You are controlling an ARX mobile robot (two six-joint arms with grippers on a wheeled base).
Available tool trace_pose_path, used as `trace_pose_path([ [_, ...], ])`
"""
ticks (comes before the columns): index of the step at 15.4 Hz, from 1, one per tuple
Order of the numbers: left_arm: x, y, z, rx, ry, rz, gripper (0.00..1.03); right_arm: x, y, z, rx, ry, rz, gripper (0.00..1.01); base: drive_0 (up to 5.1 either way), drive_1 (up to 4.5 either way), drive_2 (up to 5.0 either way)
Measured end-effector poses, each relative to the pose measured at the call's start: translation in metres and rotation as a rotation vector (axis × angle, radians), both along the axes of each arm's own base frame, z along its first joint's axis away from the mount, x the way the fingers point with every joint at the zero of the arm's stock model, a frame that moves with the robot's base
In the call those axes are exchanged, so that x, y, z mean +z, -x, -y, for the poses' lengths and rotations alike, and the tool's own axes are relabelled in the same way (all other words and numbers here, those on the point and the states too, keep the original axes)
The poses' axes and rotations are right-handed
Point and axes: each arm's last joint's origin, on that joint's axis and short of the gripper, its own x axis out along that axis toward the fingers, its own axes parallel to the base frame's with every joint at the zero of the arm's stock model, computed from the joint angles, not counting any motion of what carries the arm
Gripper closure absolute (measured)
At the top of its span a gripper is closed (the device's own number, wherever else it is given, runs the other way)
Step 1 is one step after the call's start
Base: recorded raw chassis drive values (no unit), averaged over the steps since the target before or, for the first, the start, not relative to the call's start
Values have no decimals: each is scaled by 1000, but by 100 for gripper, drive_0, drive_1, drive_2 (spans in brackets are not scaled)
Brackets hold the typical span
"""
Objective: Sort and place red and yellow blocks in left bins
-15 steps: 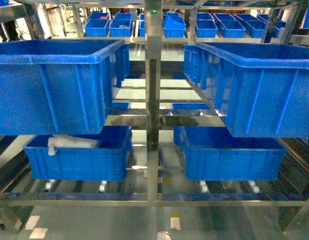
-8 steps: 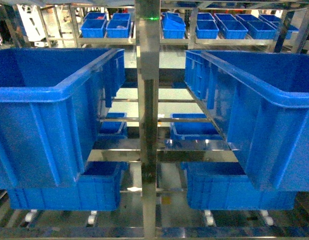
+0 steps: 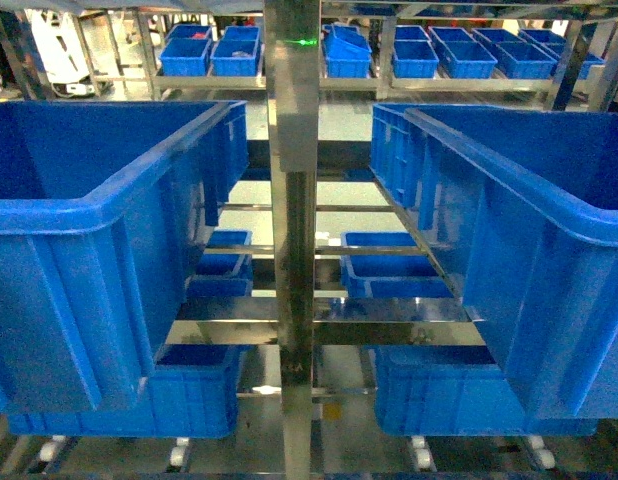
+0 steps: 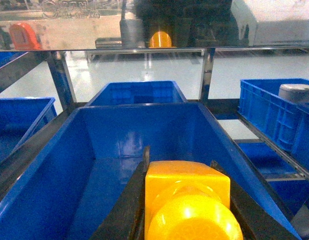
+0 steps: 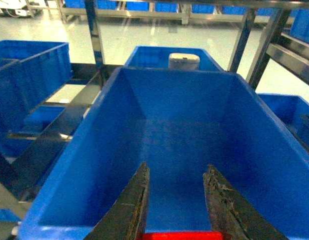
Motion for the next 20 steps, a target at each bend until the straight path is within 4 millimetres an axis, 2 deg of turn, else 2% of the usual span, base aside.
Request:
trace_pose_path([
  [4, 0, 0, 0, 0, 0, -1, 77, -31, -103, 16, 1, -24, -131, 74, 0, 0, 0],
  [6, 0, 0, 0, 0, 0, -1, 77, -54, -153, 17, -21, -8, -196, 74, 0, 0, 0],
  [7, 0, 0, 0, 0, 0, -1, 77, -70, -177, 16, -8, -32, -269, 74, 0, 0, 0],
  [8, 0, 0, 0, 0, 0, -1, 77, -103, -216, 19, -38, -104, -372, 74, 0, 0, 0],
  [10, 0, 0, 0, 3, 0, -1, 77, -107, -224, 21, -86, -116, -328, 73, 0, 0, 0],
  [11, 0, 0, 0, 3, 0, -2, 77, -98, -224, 20, -91, -111, -261, 63, 0, 0, 0],
  [12, 0, 0, 0, 3, 0, -2, 77, -88, -213, 16, -79, -97, -205, 52, 0, 0, 0],
  [14, 0, 0, 0, 3, 0, -2, 77, -58, -165, 5, 15, -150, -200, 28, 0, 0, 0],
  [16, 0, 0, 0, 3, 0, -2, 77, -20, -92, -2, 122, -307, -239, 2, 0, 0, 0],
  [18, 0, 0, 0, 4, 0, -2, 77, 3, -11, 8, 62, -312, -194, 3, 0, 0, 0],
  [20, 0, 0, 0, -1, 0, 0, 77, 23, 50, -8, 37, -161, -77, 3, 0, 0, 0],
])
